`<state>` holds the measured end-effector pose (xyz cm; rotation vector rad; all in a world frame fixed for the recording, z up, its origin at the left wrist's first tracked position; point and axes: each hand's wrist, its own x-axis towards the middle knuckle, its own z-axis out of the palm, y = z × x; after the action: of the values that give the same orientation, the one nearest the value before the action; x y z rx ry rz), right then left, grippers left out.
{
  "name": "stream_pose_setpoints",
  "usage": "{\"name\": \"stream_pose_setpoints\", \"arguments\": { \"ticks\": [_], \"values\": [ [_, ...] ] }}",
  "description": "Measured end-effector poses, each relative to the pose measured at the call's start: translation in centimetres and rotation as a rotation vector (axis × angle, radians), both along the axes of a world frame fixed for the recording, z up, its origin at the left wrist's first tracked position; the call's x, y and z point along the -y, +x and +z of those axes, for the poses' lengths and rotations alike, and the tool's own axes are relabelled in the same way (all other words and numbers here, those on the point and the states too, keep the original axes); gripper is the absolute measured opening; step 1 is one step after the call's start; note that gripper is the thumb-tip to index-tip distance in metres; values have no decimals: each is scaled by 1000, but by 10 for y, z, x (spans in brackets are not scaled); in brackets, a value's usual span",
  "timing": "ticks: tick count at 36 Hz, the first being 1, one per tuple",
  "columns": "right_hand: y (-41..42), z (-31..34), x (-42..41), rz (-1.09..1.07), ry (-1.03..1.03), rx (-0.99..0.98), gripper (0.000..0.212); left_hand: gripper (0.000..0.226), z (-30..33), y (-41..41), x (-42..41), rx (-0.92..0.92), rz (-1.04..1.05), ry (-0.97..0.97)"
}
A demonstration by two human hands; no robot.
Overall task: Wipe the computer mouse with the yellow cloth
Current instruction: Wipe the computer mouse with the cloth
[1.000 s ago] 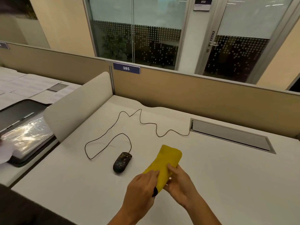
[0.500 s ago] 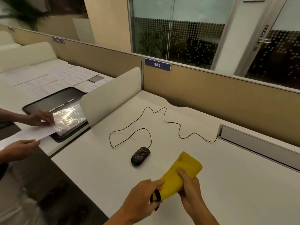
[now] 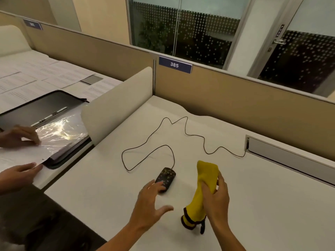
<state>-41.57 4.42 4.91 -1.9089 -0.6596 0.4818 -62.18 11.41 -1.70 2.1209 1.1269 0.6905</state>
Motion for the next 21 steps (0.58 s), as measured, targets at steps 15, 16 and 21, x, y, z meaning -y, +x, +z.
{"name": "stream_pose_setpoints", "arguments": {
  "ticks": [15,16,21],
  "values": [
    [-39,-18,-40,330,-423,601,64,103,-48,22,-45,-330,292,-126],
    [-41,-19,-44,343,-423,611,63,100,-49,23,-45,-321,303,-115],
    [-49,-27,-61,441,-415,680,67,78,-50,28,-45,-285,345,-89]
  ]
}}
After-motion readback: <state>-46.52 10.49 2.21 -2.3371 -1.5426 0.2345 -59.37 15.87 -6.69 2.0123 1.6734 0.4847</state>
